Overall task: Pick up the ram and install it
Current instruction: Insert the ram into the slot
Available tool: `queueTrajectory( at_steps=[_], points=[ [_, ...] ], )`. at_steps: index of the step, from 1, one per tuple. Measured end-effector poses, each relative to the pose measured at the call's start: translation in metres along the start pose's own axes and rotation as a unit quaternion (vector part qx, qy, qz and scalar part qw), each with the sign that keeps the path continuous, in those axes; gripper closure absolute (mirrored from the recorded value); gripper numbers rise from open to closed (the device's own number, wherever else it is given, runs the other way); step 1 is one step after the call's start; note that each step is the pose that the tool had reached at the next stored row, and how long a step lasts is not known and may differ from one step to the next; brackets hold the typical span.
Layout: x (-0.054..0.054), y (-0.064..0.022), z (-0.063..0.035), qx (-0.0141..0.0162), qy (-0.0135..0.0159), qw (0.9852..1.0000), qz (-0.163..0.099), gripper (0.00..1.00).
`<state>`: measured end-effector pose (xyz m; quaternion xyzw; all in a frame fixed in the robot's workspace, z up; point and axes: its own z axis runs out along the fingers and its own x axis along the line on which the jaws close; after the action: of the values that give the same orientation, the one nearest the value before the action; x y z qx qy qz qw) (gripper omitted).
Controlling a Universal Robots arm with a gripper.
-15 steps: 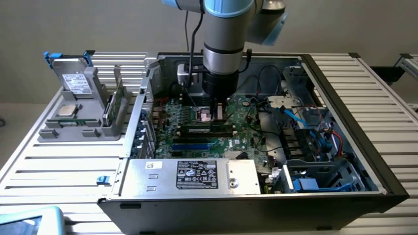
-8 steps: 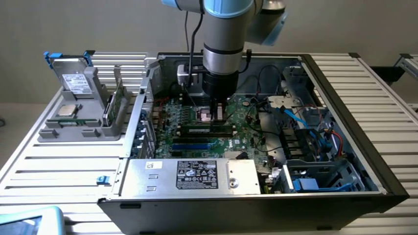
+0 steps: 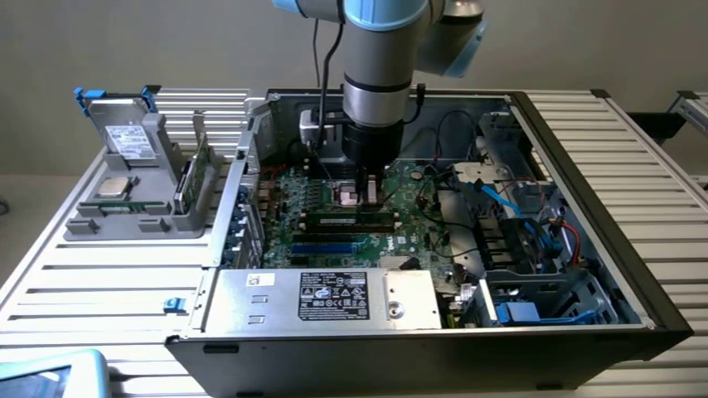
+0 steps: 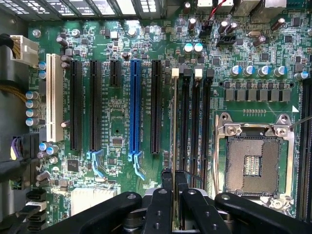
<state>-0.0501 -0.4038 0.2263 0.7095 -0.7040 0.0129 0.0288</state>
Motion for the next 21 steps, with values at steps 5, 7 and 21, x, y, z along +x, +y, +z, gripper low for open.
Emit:
queueTrajectory(
  at_steps=[5,7,21],
  points=[
    [-0.0001,0.0002,0.0004,0.0017,0.0000,1.0000,0.000,0.86],
    [-0.0002,0.0002,0.0005,0.0025,-0.0001,1.0000,0.000,0.86],
    [-0.0002,0.0005,0.0005,0.0035,0.0001,1.0000,0.000,0.86]
  ],
)
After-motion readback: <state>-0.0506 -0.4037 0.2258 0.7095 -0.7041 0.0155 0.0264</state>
